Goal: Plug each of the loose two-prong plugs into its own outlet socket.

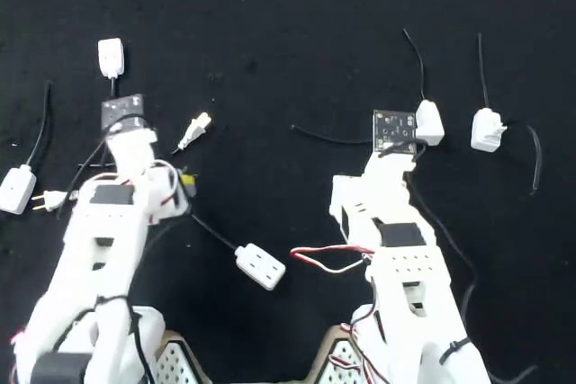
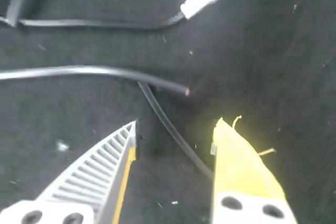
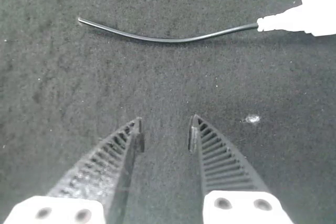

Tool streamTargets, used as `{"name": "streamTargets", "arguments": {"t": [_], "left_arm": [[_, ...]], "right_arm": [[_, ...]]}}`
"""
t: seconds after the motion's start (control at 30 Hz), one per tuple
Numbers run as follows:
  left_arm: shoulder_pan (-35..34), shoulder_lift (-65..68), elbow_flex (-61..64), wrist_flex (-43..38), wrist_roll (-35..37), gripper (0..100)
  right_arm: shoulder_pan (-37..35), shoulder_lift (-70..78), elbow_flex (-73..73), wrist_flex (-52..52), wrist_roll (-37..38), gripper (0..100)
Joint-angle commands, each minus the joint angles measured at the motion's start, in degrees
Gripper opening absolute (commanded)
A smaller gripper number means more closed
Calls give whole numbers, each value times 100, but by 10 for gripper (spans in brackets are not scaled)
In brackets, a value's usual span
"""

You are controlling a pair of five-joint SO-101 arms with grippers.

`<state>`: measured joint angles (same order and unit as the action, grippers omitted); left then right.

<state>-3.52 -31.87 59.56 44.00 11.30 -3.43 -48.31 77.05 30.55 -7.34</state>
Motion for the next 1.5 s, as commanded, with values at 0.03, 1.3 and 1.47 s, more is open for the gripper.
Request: {"name": "streamTargets", "arguments": {"t": [0.03, 1.3, 1.47], "left_arm": [[180, 967, -541, -88, 255, 235], [-1244, 2523, -3037, 4334, -4026, 160], [251, 2523, -2527, 4308, -4211, 159]], "right_arm": [[44, -189, -171, -123, -26, 138], [62, -189, -180, -123, -35, 138], [158, -189, -251, -97, -53, 138]]}}
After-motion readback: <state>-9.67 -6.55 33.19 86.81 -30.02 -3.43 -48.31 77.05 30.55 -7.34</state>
